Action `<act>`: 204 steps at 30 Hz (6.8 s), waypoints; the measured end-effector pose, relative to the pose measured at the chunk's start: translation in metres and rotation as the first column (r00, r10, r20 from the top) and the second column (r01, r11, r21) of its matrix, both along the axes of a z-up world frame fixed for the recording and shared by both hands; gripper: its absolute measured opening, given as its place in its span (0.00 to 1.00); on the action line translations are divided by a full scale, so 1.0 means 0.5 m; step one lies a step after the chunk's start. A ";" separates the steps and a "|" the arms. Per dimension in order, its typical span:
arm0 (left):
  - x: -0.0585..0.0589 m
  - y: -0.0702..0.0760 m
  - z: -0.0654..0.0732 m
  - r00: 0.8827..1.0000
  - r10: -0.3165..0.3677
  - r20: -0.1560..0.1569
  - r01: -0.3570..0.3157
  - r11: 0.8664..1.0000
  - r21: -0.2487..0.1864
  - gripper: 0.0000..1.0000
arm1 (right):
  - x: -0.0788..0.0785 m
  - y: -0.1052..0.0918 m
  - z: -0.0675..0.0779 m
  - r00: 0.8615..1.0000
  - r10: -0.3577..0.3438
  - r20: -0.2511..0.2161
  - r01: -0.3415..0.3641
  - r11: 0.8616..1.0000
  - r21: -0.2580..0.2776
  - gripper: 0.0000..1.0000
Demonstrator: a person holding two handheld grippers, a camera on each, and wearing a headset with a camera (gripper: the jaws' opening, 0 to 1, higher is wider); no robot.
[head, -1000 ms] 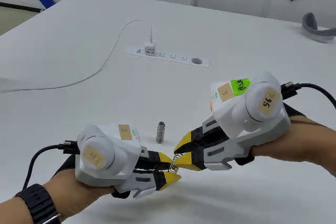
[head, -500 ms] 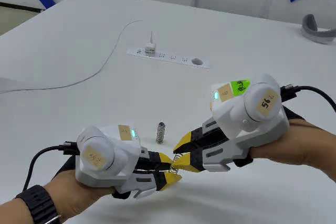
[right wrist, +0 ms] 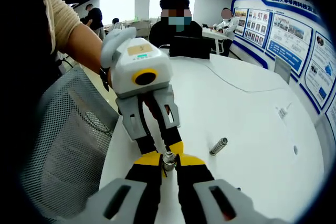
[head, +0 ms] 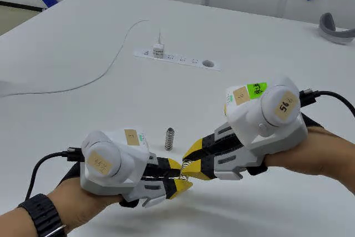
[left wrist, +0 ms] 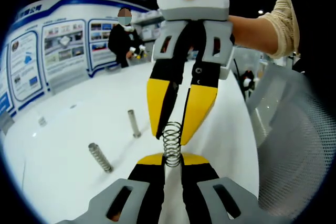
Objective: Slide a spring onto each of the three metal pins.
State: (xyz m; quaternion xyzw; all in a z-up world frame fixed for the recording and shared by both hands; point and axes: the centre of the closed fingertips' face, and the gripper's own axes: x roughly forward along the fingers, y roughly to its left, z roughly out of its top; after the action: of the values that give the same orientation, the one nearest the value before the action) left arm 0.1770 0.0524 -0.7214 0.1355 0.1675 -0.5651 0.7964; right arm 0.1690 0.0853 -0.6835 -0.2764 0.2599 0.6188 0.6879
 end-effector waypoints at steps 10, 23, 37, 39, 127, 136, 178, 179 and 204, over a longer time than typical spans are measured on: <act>0.008 0.001 0.002 1.000 0.019 0.000 -0.019 1.000 -0.004 0.16 | 0.015 -0.011 0.008 0.999 -0.028 0.017 0.028 1.000 0.001 0.12; 0.022 0.024 0.004 0.997 0.070 -0.022 -0.070 0.997 -0.021 0.29 | 0.043 -0.040 0.025 0.996 -0.076 0.040 0.076 0.997 0.003 0.12; 0.035 0.059 -0.005 0.989 0.135 -0.056 -0.137 0.990 -0.026 0.41 | 0.083 -0.075 0.049 0.988 -0.138 0.073 0.138 0.990 0.012 0.12; 0.036 0.063 -0.006 0.988 0.144 -0.058 -0.145 0.989 -0.025 0.43 | 0.089 -0.080 0.054 0.986 -0.147 0.078 0.146 0.989 0.016 0.12; 0.051 0.085 -0.012 0.974 0.206 -0.092 -0.208 0.978 -0.012 0.57 | 0.201 -0.138 -0.070 0.937 -0.347 0.034 0.348 0.936 -0.046 0.12; 0.050 0.084 -0.010 0.974 0.206 -0.092 -0.208 0.978 -0.013 0.57 | 0.203 -0.138 -0.086 0.935 -0.353 0.025 0.353 0.934 -0.056 0.12; 0.050 0.069 -0.004 0.977 0.192 -0.088 -0.195 0.981 -0.025 0.57 | 0.169 -0.177 -0.037 0.910 -0.411 0.047 0.411 0.911 0.017 0.16; 0.050 0.069 -0.003 0.978 0.192 -0.088 -0.194 0.981 -0.026 0.57 | 0.167 -0.178 -0.036 0.909 -0.413 0.046 0.413 0.911 0.019 0.16; 0.051 0.065 0.000 0.979 0.186 -0.083 -0.189 0.982 -0.025 0.57 | 0.124 -0.275 -0.055 0.867 -0.496 0.036 0.496 0.868 0.004 0.17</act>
State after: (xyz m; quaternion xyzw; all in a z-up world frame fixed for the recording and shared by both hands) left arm 0.2023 0.0852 -0.7216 0.0830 0.2022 -0.4952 0.8408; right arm 0.2308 -0.0523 -0.7111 -0.2132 0.3114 0.4157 0.8275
